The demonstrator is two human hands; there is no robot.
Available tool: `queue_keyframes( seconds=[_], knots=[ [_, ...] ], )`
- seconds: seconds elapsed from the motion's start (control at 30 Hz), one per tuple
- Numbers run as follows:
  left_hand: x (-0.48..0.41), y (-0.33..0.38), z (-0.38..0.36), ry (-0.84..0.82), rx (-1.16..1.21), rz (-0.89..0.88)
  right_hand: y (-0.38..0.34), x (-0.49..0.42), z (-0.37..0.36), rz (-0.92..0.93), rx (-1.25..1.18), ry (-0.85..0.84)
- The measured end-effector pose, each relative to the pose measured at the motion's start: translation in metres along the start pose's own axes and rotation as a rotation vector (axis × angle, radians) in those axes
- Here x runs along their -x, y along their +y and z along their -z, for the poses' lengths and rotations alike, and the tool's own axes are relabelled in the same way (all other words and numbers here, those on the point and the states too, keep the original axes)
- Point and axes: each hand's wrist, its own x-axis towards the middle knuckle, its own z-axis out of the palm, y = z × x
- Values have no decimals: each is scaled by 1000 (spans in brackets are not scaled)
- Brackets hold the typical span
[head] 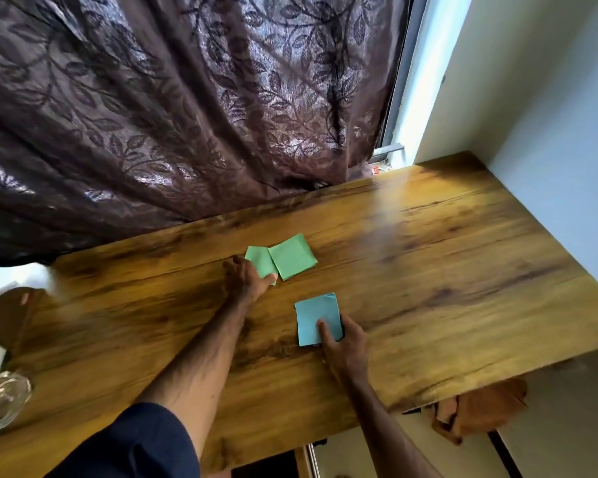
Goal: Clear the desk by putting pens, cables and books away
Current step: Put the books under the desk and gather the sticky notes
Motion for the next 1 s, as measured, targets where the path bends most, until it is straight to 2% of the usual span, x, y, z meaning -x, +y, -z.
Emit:
queue_keyframes(
  seconds=[0.17,0.4,0.6,0.8,1.0],
  knots=[
    [1,-17,-3,-64,70,69,2,-1,-3,51,65,52],
    [31,-45,-1,-195,438,188,-4,0,1,79,123,57],
    [99,-102,-3,-256,543,122,-17,18,17,-90,-10,-58],
    [182,-171,-10,-238,522,55,-13,115,25,-267,-176,-72],
    [241,-212,-1,-208,466,-73,-31,197,21,-263,-223,-41]
  ],
)
